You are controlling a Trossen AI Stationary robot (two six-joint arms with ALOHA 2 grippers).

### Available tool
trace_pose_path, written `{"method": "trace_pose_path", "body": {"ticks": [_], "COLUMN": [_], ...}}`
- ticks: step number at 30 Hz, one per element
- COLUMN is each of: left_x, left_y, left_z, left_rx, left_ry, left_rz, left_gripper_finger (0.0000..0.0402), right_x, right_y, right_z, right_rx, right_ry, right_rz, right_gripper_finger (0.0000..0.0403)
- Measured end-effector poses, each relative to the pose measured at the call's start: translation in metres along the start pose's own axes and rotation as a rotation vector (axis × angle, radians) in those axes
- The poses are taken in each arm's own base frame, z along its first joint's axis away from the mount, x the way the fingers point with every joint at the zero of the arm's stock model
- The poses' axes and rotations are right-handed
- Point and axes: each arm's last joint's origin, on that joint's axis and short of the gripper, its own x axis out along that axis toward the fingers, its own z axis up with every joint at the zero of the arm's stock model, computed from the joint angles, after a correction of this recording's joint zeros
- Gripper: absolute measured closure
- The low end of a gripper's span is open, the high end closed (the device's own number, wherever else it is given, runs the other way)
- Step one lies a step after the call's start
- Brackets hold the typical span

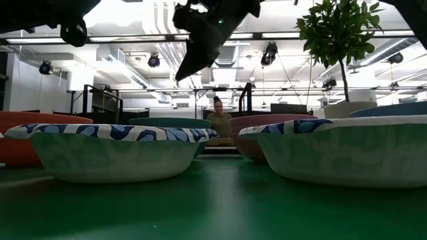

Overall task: Place and stack bowls onto a shelf
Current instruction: Put the green bowl on the shelf

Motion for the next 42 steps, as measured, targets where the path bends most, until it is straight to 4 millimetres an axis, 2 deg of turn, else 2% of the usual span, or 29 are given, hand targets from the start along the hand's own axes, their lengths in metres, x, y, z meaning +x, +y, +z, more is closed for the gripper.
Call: {"method": "trace_pose_path", "body": {"ticks": [8, 13, 16, 20, 25, 28, 32, 35, 42], "left_x": [0.000, 0.000, 0.000, 0.000, 0.000, 0.000, 0.000, 0.000, 0.000], "left_y": [0.000, 0.000, 0.000, 0.000, 0.000, 0.000, 0.000, 0.000, 0.000], "left_z": [0.000, 0.000, 0.000, 0.000, 0.000, 0.000, 0.000, 0.000, 0.000], "left_rx": [0.000, 0.000, 0.000, 0.000, 0.000, 0.000, 0.000, 0.000, 0.000], "left_ry": [0.002, 0.002, 0.002, 0.001, -0.001, -0.001, 0.000, 0.001, 0.001], "left_rz": [0.000, 0.000, 0.000, 0.000, 0.000, 0.000, 0.000, 0.000, 0.000], "left_gripper_finger": [0.0361, 0.0361, 0.0361, 0.0361, 0.0361, 0.0361, 0.0361, 0.0361, 0.0361], "right_x": [0.028, 0.049, 0.057, 0.063, 0.071, 0.073, 0.075, 0.076, 0.084], "right_y": [-0.008, -0.012, -0.013, -0.015, -0.016, -0.020, -0.031, -0.038, -0.042], "right_z": [0.006, 0.012, 0.016, 0.018, 0.011, 0.004, -0.006, -0.010, -0.023], "right_rx": [0.065, 0.012, -0.006, -0.007, -0.023, -0.023, 0.031, 0.079, 0.134], "right_ry": [0.039, 0.057, 0.075, 0.107, 0.176, 0.225, 0.269, 0.252, 0.271], "right_rz": [-0.108, -0.152, -0.146, -0.139, -0.112, -0.102, -0.099, -0.034, 0.016], "right_gripper_finger": [0.0390, 0.0385, 0.0364, 0.0311, 0.0240, 0.0216, 0.0212, 0.0213, 0.0213]}}
